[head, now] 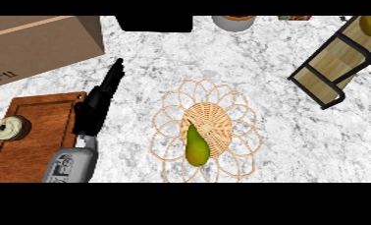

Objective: Pick the lemon from the placemat and place it in the tiered shelf

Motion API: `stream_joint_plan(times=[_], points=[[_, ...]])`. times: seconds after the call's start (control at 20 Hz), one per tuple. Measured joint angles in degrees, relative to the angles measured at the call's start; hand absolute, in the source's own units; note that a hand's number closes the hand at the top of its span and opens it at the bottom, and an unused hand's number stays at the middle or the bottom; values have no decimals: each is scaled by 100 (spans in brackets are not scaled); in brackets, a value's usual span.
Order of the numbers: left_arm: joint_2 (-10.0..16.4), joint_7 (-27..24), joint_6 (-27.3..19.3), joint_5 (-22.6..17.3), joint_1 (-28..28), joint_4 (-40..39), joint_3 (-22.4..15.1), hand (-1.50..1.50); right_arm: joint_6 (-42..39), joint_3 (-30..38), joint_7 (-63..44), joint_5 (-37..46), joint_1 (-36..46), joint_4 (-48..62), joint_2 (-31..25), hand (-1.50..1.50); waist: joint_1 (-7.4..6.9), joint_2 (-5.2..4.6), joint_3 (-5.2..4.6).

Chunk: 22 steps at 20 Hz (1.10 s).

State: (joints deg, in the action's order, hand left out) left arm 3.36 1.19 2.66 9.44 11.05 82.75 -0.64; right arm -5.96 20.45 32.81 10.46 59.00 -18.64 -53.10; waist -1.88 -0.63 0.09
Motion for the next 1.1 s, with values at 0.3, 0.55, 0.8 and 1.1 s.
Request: stream_joint_plan(times=[0.3, 0.55, 0.8, 1.1], points=[[-82, 69, -91, 55, 85, -55, -29, 0, -731, 102, -77, -129, 267, 245, -134, -150, 9, -1, 1], [-58, 48, -63, 47, 54, -37, -26, 0, -1120, 382, -404, -402, 563, 437, -373, -150, 3, -2, 0], [-44, 14, -32, 45, -39, 34, -49, 0, -1361, 928, -1099, -924, 864, 781, -800, -150, -1, -6, 0], [-34, 49, 0, 19, -23, 93, -48, 0, -1481, 1217, -1918, -1145, 882, 1071, -1604, -150, -49, -43, 11]])
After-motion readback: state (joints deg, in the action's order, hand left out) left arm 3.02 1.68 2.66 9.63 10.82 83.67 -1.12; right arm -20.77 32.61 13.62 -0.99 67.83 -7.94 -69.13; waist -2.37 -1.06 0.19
